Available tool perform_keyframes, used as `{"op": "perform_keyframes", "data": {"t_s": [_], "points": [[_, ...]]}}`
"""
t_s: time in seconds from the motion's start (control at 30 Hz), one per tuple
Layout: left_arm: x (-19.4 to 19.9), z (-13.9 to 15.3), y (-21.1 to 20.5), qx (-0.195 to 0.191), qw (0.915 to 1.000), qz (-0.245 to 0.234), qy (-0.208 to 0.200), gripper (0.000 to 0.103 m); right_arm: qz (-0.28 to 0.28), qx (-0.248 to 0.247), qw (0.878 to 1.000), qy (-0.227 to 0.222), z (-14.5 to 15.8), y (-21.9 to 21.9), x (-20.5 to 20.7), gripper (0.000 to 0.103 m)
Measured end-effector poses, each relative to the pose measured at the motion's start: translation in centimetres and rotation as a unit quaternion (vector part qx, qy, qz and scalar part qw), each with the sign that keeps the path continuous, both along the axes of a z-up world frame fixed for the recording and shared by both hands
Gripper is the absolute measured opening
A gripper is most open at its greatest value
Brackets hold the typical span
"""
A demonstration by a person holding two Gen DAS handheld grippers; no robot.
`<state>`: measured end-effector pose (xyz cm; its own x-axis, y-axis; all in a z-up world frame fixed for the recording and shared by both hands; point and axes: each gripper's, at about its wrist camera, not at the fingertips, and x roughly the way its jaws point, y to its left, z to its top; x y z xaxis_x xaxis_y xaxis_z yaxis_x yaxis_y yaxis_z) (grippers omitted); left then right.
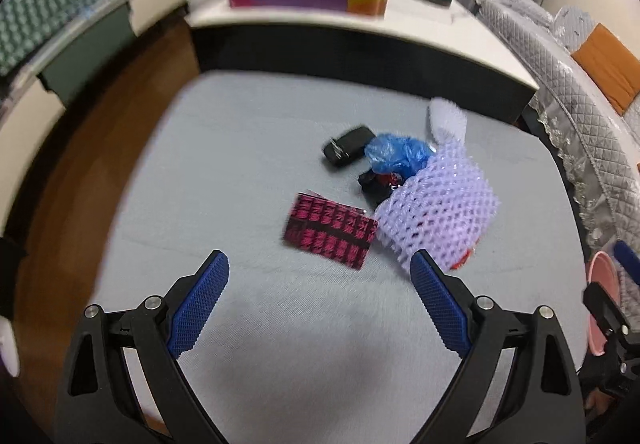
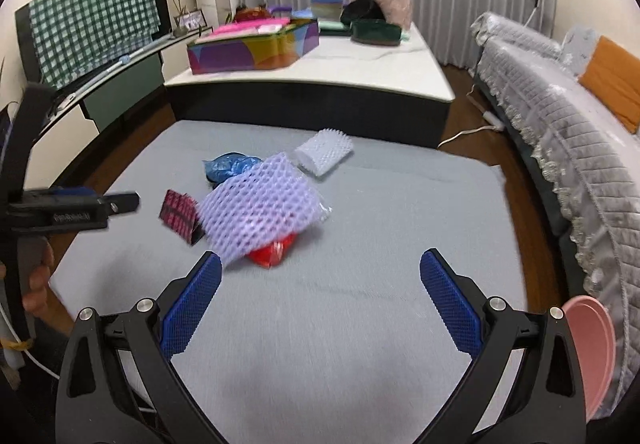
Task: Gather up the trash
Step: 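Grasp the pink-black card packet with the left tool while the right tool grasps the white foam net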
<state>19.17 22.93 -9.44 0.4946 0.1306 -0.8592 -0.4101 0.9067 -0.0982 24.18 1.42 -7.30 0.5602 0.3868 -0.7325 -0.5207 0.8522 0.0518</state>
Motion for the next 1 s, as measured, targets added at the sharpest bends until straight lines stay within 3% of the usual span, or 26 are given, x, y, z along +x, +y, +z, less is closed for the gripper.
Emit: {"op": "perform_keyframes", "data": {"t_s": [0.23, 0.47, 0.53, 0.6, 0.63, 0.67, 0.7, 0.77, 0.8, 1.0], "points": [[3.4, -4.2, 3.6, -0.044, 0.9985, 0.013, 0.028, 0.089, 0.006, 0.019, 0.997, 0.069, -4.3, 3.9, 6.1, 0.098], [5.1, -6.8, 5.1, -0.07, 0.9958, 0.007, 0.058, 0.088, -0.013, 0.035, 0.989, 0.141, -7.8, 4.9, 8.9, 0.098], [5.4, -7.0, 5.1, -0.081, 0.9951, 0.003, 0.056, 0.083, -0.013, 0.059, 0.986, 0.157, -7.9, 4.8, 9.3, 0.098], [5.5, -6.8, 5.0, -0.089, 0.9949, -0.003, 0.047, 0.063, -0.007, 0.076, 0.983, 0.167, -7.7, 4.9, 9.5, 0.093], [5.5, -6.5, 4.8, -0.093, 0.9948, -0.011, 0.04, 0.057, 0.002, 0.085, 0.981, 0.174, -7.7, 5.0, 9.4, 0.078], [5.4, -6.3, 4.5, -0.092, 0.995, -0.02, 0.035, 0.037, 0.008, 0.085, 0.98, 0.177, -7.7, 5.2, 9.4, 0.057], [5.4, -6.1, 4.3, -0.087, 0.9952, -0.027, 0.033, 0.022, 0.021, 0.079, 0.981, 0.177, -7.6, 5.5, 9.1, 0.048], [5.2, -5.7, 3.9, -0.082, 0.9955, -0.035, 0.031, 0.01, 0.04, 0.072, 0.982, 0.167, -7.2, 5.9, 8.6, 0.013], [4.9, -5.6, 3.9, -0.084, 0.9955, -0.034, 0.027, 0.0, 0.046, 0.064, 0.985, 0.157, -6.9, 6.0, 8.2, 0.01], [4.2, -4.0, 4.5, -0.081, 0.9964, -0.025, 0.003, 0.0, 0.062, 0.057, 0.991, 0.105, -4.1, 5.8, 6.3, 0.007]]}}
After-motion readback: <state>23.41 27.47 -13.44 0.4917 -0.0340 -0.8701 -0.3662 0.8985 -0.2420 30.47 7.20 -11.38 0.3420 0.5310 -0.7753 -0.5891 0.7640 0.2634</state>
